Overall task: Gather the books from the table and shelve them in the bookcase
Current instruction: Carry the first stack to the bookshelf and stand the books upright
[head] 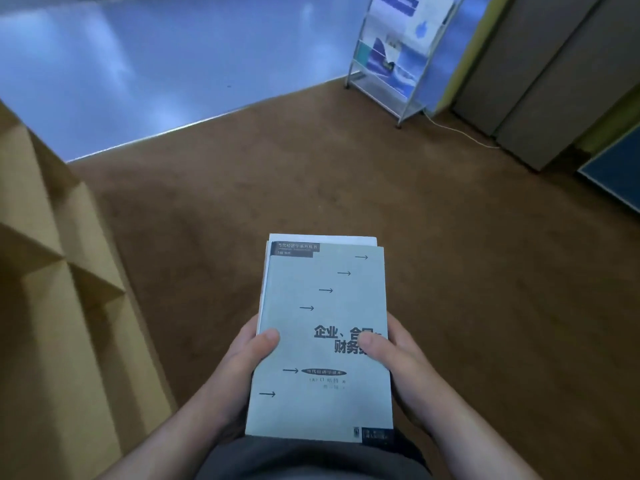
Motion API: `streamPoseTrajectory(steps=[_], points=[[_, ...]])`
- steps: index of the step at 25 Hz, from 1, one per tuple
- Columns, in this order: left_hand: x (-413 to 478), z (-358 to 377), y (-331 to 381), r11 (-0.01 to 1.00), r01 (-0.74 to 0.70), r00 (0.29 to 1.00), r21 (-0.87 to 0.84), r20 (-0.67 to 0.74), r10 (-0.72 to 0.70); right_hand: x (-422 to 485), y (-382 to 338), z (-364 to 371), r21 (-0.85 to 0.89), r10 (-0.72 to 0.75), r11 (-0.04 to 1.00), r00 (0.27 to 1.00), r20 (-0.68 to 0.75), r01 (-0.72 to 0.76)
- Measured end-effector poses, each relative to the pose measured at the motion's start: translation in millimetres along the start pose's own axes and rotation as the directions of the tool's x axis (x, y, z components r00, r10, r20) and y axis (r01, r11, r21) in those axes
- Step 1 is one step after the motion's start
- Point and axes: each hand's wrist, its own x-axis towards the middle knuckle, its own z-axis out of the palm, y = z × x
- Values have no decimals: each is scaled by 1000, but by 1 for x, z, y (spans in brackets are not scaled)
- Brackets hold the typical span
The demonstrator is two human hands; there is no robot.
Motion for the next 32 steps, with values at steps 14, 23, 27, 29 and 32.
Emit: streamPoseTrajectory(steps=[14, 23, 27, 29, 32], points=[[51, 26, 55, 842, -425, 752, -332, -648, 124, 232, -121, 39, -405, 240, 913, 732, 637, 54], [52, 48, 50, 700, -585, 549, -410, -835, -31, 278, -131, 91, -554, 462, 825, 433, 774, 109], [28, 34, 47, 628, -686, 466, -368, -885, -9, 282, -113, 143, -631, 562, 756, 320, 762, 175], [14, 22, 42, 614, -733, 369, -292, -930, -2, 280, -105, 176, -655, 596, 721, 281, 752, 225], [-2, 8, 36, 592, -781, 231, -202, -973, -27, 275, -95, 220, -666, 636, 677, 205, 744, 312]])
